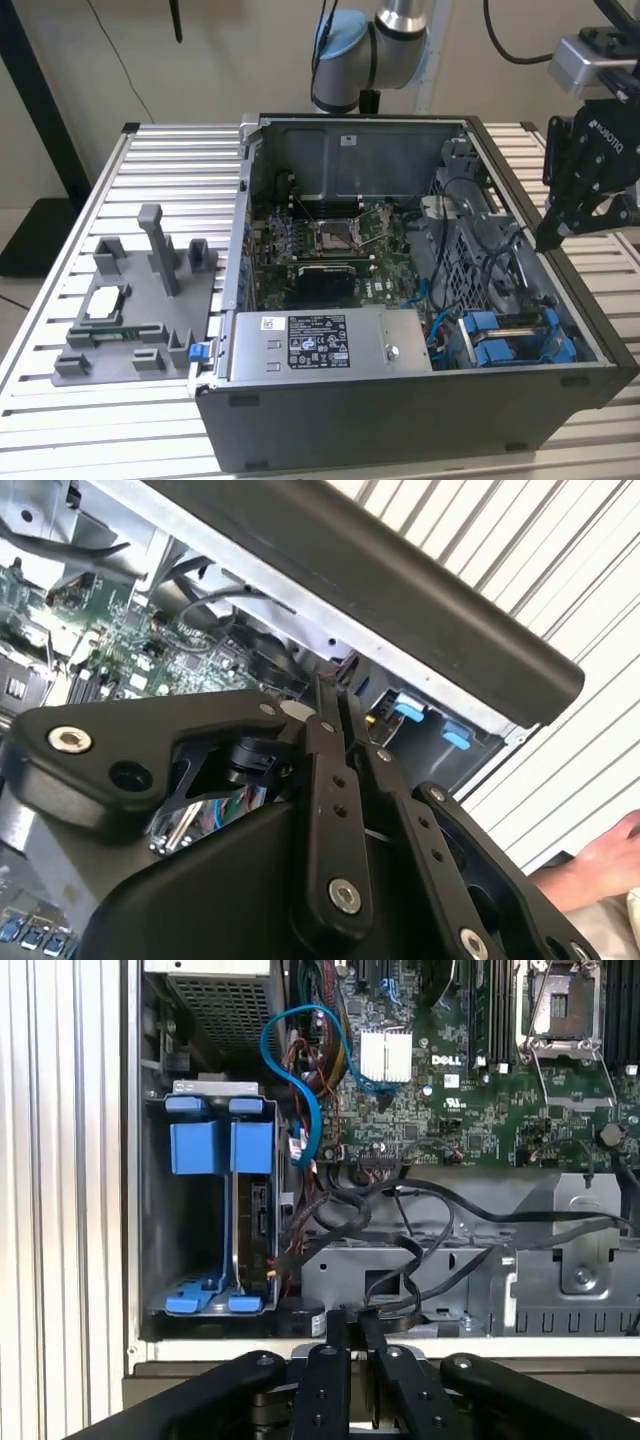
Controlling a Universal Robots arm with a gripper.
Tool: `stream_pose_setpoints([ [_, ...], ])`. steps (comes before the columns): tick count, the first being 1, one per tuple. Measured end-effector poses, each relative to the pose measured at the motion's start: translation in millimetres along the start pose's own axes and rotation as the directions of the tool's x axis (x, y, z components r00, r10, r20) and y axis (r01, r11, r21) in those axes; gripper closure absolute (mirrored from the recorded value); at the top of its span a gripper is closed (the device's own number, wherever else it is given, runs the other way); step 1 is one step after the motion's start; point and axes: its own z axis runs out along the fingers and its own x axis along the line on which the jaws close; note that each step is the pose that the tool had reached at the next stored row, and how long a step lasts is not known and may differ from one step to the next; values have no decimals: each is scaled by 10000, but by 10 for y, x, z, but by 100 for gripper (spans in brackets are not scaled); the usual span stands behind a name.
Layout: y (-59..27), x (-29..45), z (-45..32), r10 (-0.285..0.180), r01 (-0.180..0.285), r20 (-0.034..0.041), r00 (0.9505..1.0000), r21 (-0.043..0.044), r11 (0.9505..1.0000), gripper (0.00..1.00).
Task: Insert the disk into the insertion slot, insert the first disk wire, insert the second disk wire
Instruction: 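Insert the first disk wire, then insert the second disk wire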
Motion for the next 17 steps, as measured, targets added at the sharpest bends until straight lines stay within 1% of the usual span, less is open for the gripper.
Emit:
stream_pose_setpoints([
  [2, 69, 11, -7, -3, 3, 63, 10000, -1, 10000, 100],
  [5, 191, 37, -15, -5, 5, 133, 9999, -3, 10000, 100],
  [9, 370, 93, -25, -6, 7, 175, 9998, -3, 10000, 100],
  [11, 443, 133, -26, -9, 9, 186, 9998, -3, 10000, 100],
  [14, 507, 219, -29, -8, 8, 201, 9998, 2, 10000, 100],
  [17, 543, 317, -33, -12, 11, 207, 9998, 30, 10000, 100],
])
